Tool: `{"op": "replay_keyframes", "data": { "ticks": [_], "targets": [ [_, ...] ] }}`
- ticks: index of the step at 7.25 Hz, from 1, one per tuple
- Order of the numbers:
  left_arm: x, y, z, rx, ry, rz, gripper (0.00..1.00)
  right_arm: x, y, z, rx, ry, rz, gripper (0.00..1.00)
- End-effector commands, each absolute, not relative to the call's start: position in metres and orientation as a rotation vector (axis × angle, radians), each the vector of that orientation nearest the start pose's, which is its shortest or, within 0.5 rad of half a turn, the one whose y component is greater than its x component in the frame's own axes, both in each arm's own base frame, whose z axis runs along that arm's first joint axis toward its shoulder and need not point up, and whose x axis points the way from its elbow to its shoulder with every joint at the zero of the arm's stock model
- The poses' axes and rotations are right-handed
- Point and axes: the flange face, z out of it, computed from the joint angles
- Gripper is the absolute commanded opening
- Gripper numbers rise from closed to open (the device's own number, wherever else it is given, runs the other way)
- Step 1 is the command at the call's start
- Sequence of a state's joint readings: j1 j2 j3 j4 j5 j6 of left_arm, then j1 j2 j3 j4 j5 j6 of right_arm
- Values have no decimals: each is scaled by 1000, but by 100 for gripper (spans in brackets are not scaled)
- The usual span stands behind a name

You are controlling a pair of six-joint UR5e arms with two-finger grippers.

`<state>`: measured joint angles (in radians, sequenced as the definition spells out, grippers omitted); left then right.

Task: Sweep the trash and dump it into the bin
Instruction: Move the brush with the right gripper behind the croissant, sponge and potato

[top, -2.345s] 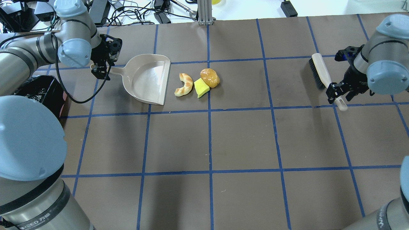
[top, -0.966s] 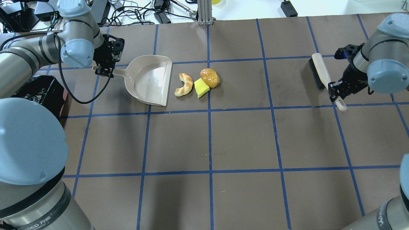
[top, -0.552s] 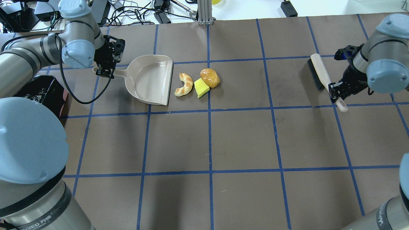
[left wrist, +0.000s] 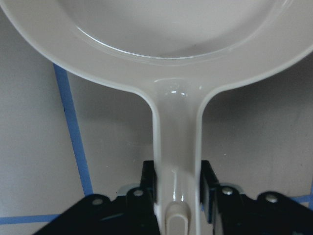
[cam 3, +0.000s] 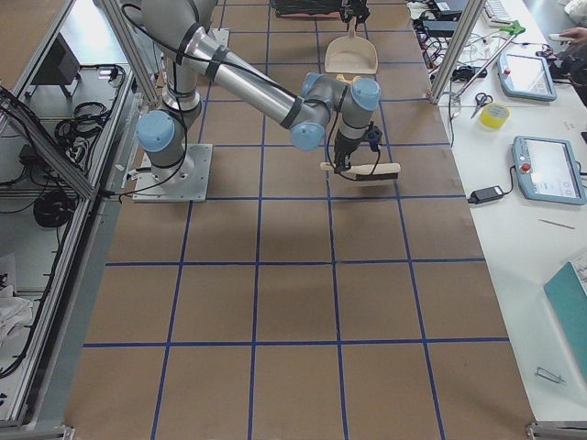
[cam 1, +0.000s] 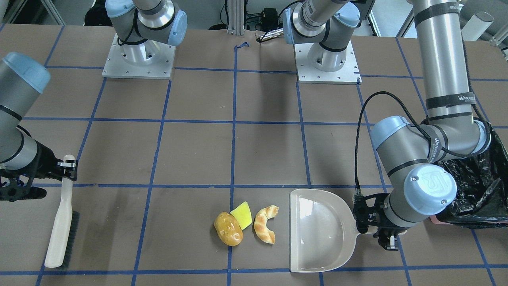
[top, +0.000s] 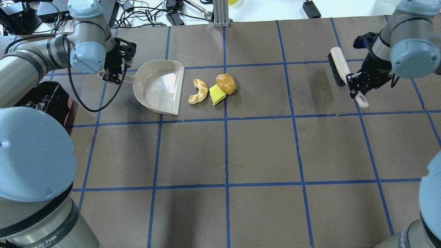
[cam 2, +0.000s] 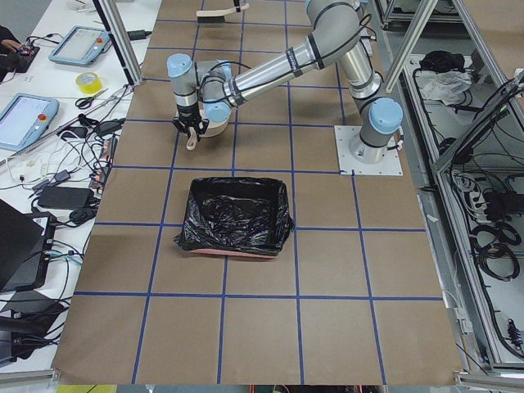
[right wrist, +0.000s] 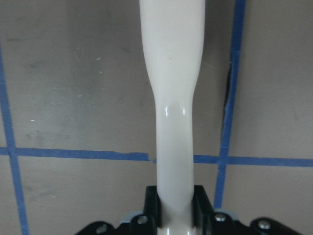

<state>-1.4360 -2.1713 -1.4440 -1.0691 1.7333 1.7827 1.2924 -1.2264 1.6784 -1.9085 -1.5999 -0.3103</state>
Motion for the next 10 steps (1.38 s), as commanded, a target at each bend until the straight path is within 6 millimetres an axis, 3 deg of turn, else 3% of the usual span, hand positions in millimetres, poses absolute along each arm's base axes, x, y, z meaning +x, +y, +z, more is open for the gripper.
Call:
{"op": "replay_keyframes", "data": {
  "ticks": [1, 3, 4, 6, 8, 10],
  "targets": [
    [-38, -702, 240, -2397, -2216, -208, 0, 54, -597, 280, 93, 3141, 224, 0],
    [-38, -702, 238, -2401, -2212, -209, 0, 137, -583, 275, 265, 3107, 259, 0],
    [-38, -702, 237, -2401, -2212, -218, 0, 166, -577, 275, 305, 3111, 259, 0],
    [-35, -701, 237, -2404, -2221, -257, 0, 206, -566, 275, 361, 3091, 260, 0],
    [-33, -701, 236, -2407, -2230, -295, 0, 252, -553, 259, 298, 3095, 290, 0],
    [-35, -701, 236, -2405, -2235, -296, 0, 284, -544, 252, 364, 3095, 267, 0]
  ]
}}
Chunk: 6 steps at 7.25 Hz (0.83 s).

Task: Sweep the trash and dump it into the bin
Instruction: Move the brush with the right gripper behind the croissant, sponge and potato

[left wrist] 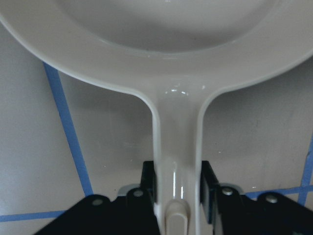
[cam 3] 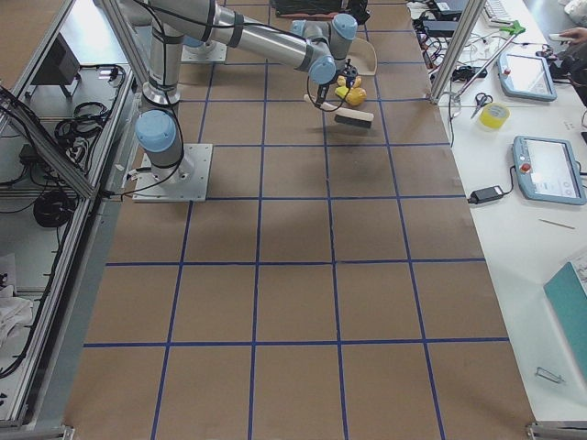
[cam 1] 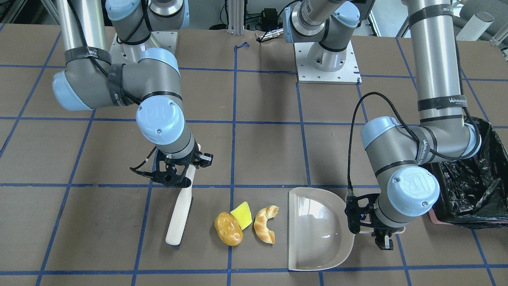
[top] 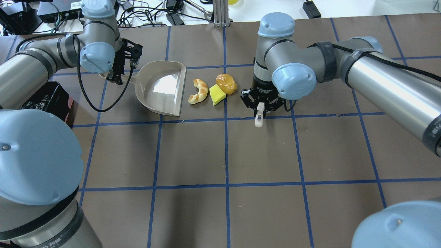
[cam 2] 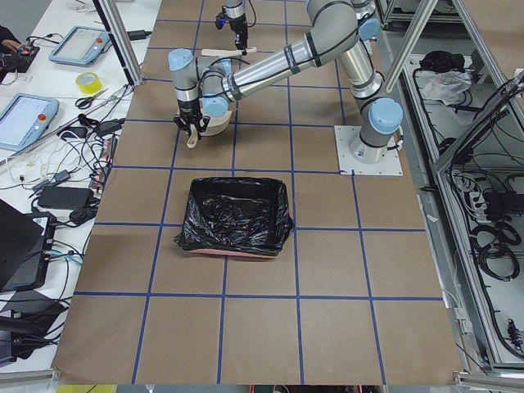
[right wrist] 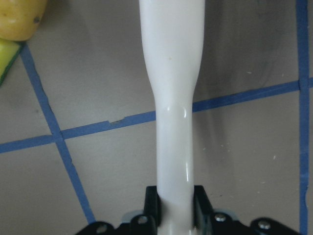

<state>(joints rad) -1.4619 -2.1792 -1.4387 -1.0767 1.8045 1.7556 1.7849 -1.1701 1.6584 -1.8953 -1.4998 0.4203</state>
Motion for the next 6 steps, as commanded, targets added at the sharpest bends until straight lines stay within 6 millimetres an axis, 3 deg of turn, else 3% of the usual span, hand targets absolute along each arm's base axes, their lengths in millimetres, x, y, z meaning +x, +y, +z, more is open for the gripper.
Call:
{"op": "replay_keyframes", "data": {
  "ticks": [1, 6],
  "targets": [
    [-34, -701, 236, -2401, -2235, -295, 0, 301, -535, 250, 391, 3100, 273, 0],
    [-35, -701, 236, -2404, -2234, -294, 0, 367, -507, 242, 501, 3039, 256, 0]
  ]
}}
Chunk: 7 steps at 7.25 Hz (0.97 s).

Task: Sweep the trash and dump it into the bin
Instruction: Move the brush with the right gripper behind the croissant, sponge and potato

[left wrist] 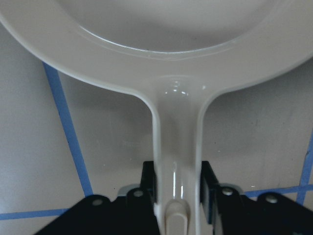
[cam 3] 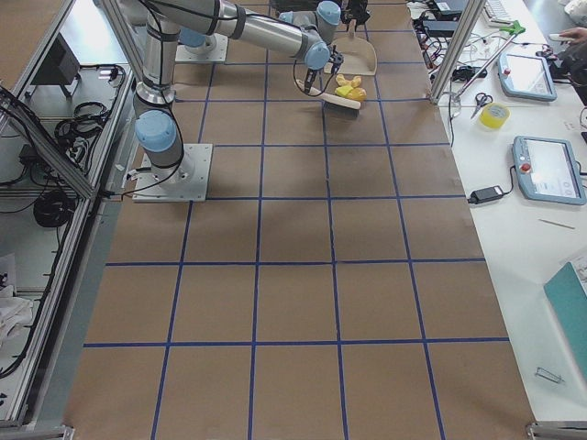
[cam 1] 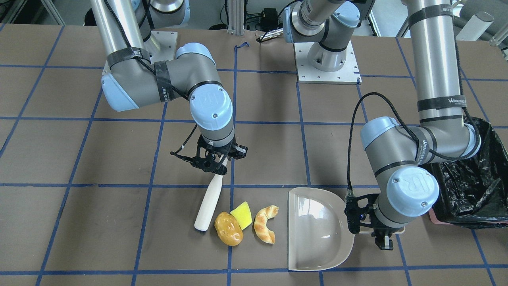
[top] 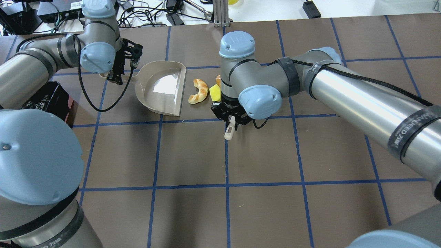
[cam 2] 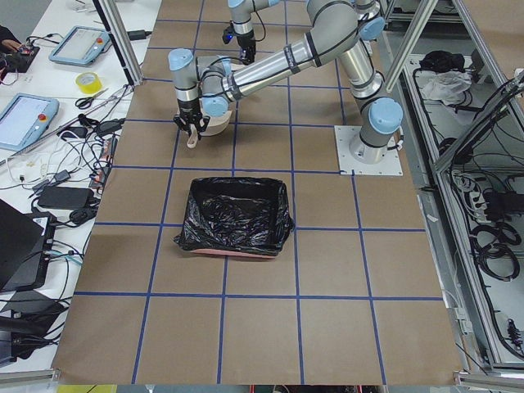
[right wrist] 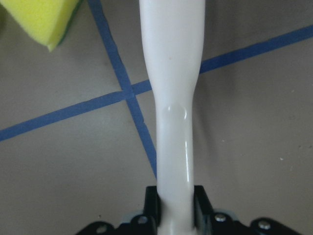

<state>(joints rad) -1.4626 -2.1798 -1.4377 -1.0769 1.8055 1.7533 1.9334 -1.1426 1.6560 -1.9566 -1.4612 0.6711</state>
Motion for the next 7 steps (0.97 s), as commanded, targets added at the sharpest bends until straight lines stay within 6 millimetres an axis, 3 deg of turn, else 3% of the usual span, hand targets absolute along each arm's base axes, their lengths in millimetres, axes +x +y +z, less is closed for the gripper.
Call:
{"op": "replay_keyframes", "data": {
  "ticks": [1, 4, 7],
  "targets": [
    [-35, -701, 238, -2406, -2237, -291, 0, 391, -511, 235, 516, 3025, 208, 0],
    [-35, -701, 238, -2406, -2237, -291, 0, 443, -535, 242, 485, 3004, 138, 0],
    [-34, -701, 238, -2404, -2238, -291, 0, 475, -529, 259, 459, 2986, 91, 0]
  ]
}}
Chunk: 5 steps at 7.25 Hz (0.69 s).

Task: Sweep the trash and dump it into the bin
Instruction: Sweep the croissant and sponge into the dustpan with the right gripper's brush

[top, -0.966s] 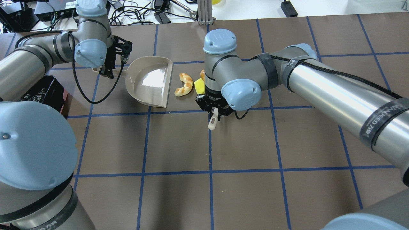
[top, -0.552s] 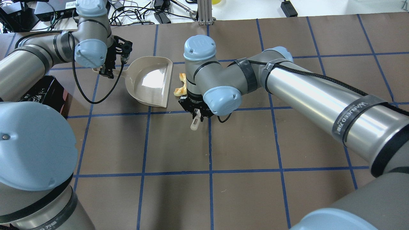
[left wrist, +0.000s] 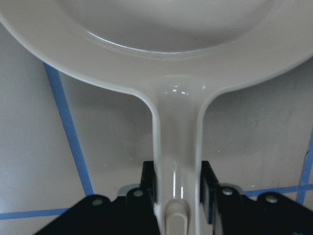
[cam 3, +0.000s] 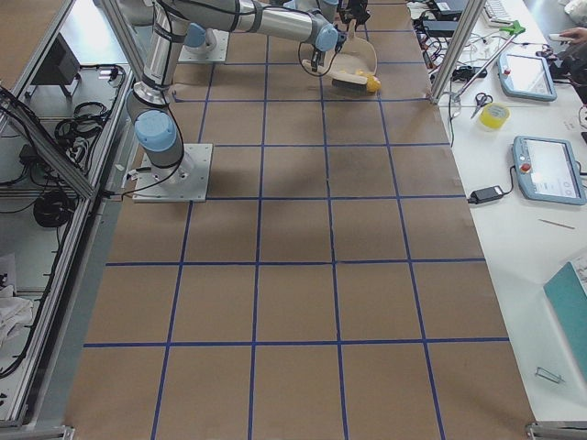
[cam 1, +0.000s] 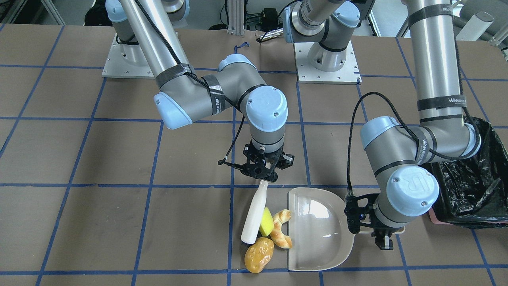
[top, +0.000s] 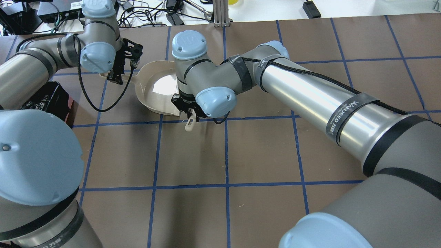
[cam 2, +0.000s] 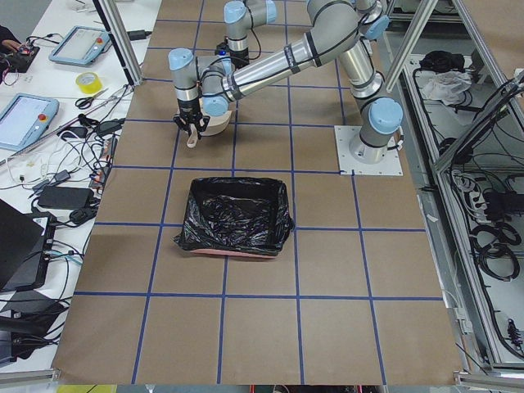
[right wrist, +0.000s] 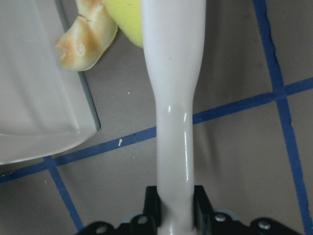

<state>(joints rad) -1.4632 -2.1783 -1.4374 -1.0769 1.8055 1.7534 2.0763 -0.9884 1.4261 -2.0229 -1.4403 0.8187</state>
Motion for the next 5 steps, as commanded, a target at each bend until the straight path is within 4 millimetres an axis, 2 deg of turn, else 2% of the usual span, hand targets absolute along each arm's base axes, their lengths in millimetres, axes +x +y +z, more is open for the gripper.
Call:
{"op": "replay_keyframes", "data": {
  "ticks": [1, 4, 5],
  "targets": [
    [-34, -701, 238, -2404, -2239, -293, 0, 487, -523, 255, 463, 2985, 92, 0],
    [-34, -701, 239, -2405, -2240, -292, 0, 525, -516, 244, 502, 2972, 89, 0],
    [-35, -701, 239, -2407, -2238, -292, 0, 537, -515, 246, 514, 2947, 98, 0]
  ]
}}
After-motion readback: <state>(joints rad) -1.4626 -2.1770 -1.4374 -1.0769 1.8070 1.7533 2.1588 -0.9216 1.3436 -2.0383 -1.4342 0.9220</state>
